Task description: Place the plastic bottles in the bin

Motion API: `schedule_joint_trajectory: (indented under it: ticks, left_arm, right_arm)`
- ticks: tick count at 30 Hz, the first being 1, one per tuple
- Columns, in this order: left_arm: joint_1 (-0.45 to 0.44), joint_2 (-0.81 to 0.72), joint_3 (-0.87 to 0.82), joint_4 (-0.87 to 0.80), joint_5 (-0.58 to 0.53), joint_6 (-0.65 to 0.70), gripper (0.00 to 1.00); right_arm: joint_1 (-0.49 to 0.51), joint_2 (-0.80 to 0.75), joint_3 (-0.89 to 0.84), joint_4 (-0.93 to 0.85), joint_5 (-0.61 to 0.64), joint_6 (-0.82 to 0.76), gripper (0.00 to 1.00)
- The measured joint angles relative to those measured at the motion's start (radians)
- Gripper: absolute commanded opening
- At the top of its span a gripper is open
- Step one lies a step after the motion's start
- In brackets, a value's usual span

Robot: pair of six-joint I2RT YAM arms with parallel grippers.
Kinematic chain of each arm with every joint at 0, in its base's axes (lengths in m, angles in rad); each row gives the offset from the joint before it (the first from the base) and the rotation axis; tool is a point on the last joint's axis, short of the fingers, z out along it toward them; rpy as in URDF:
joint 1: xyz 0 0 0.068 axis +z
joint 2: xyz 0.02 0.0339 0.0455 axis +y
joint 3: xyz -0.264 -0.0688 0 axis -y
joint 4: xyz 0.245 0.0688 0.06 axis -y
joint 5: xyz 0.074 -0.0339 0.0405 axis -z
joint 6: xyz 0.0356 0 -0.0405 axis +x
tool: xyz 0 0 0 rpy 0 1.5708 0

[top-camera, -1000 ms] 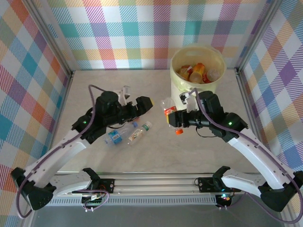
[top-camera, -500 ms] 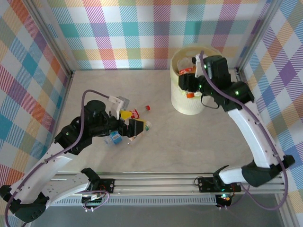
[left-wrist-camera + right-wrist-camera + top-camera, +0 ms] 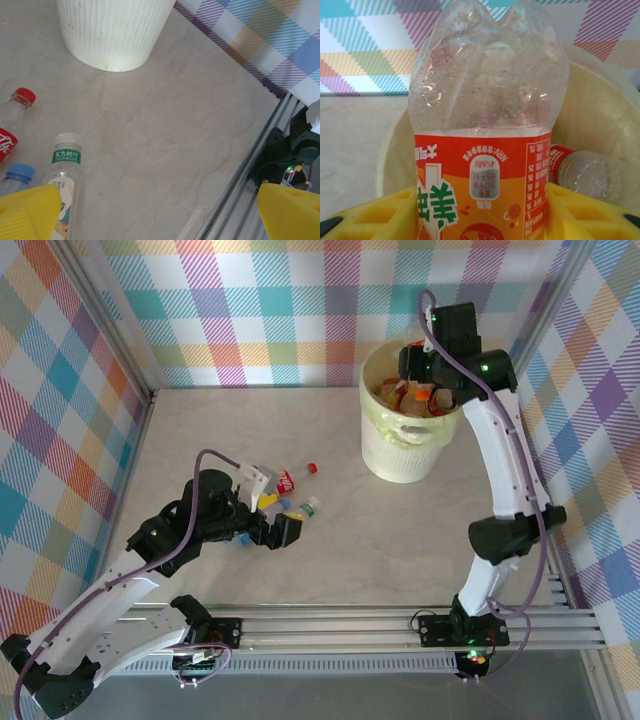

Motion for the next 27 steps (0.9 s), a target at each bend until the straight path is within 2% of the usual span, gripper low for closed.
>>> schedule_joint_trajectory:
  ticks: [5, 18, 21, 27]
  left_arm:
    - [0.0, -0.008, 0.0, -0.022, -0.007, 0.028, 1.0]
    - [0.0, -0.008, -0.011, -0.041, -0.026, 0.051, 1.0]
    - [0.0, -0.007, -0.016, -0.043, -0.031, 0.051, 1.0]
    - [0.0, -0.005, -0.016, -0.043, -0.035, 0.052, 1.0]
  right_arm:
    - [-0.027, 0.105, 0.088, -0.057, 0.043, -0.03, 0.53]
    - [-0.092, 0.164, 0.077, -0.081, 0.049, -0.047, 0.54]
    - [-0.094, 0.175, 0.071, -0.08, 0.037, -0.047, 0.59]
    - [-0.098, 0.183, 0.063, -0.079, 0.014, -0.045, 0.76]
